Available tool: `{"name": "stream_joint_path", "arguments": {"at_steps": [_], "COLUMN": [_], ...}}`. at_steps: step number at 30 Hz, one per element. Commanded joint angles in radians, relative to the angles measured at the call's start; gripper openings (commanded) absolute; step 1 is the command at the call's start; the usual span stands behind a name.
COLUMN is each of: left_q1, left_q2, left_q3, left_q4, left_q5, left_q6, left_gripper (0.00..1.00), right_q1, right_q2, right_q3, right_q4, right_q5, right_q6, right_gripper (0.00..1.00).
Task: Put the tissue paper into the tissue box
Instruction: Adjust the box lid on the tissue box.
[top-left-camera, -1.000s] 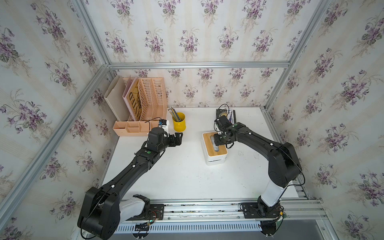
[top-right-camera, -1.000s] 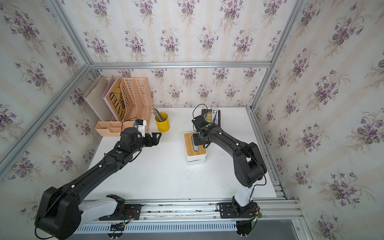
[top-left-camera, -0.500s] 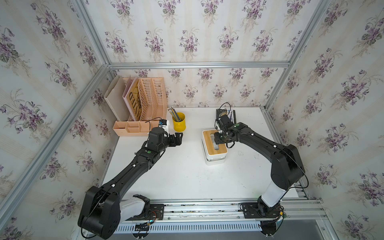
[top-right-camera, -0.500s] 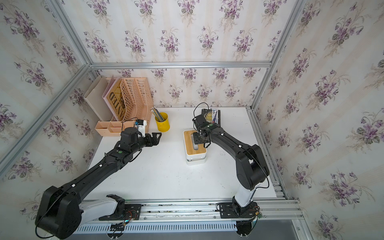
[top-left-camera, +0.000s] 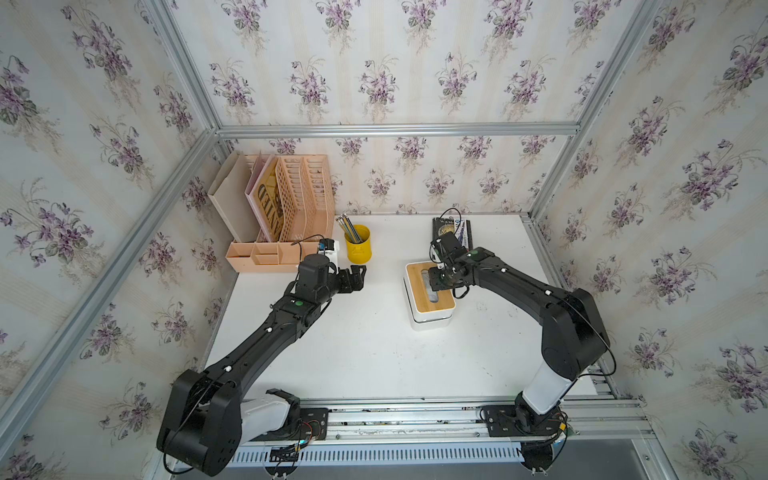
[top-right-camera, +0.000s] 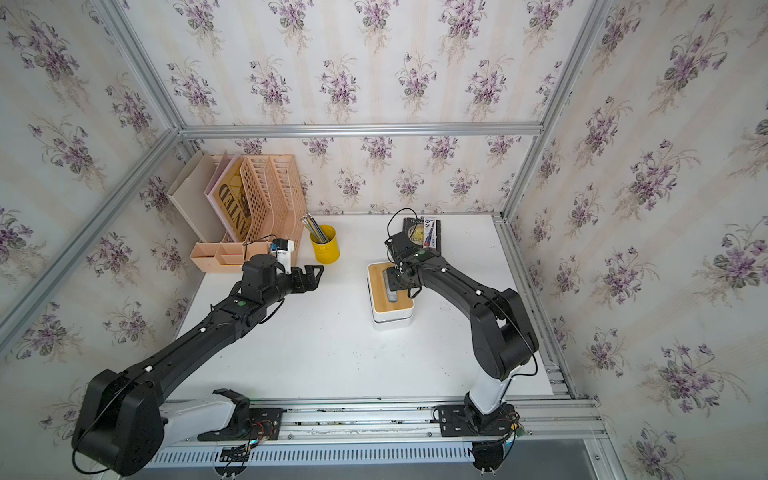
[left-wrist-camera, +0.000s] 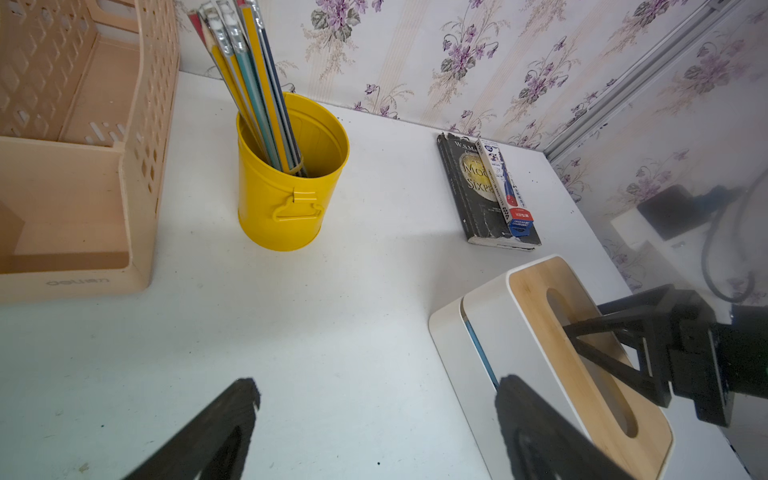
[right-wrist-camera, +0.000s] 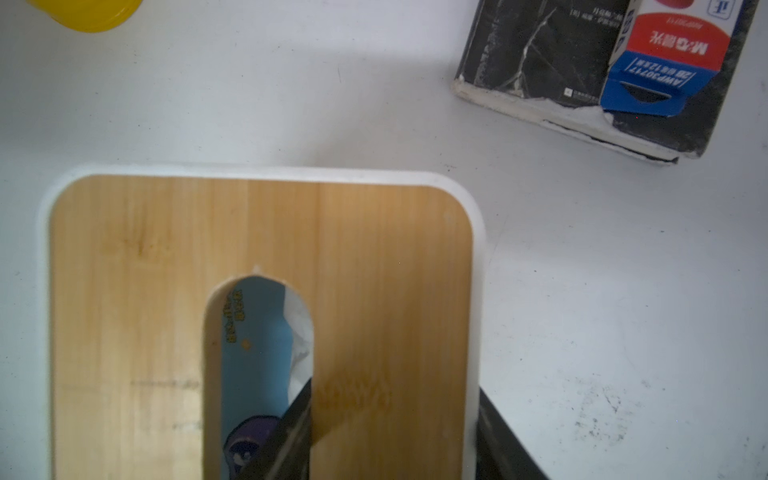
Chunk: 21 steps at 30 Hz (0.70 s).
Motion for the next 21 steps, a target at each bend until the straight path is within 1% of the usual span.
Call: {"name": "stream_joint_path", "arguments": {"at_steps": [1,10,21], "left_q1": [0.001,0.000,0.000], "left_q2": [0.000,0.004,0.016], "left_q3": [0.009,0.011,0.018], "left_q4": [0.033,0.034,0.040], "left_q5": [0.012,0.015,0.041], "left_q6": [0.001,0.002,0.001], "left_gripper": [0.94,0.94,0.94], "right_q1": [-0.001,-0.001,-0.001], "right_q2": [0.007,0.019,-0.010], "right_q3": [-0.008,-0.029,0.001], "right_q4": [0.024,0.049,-0.004], "right_q5": [0.003,-0.006,-0.005], "right_q6": [0.003,0.005,-0.002], "right_gripper": [0.31,0.31,0.30]}}
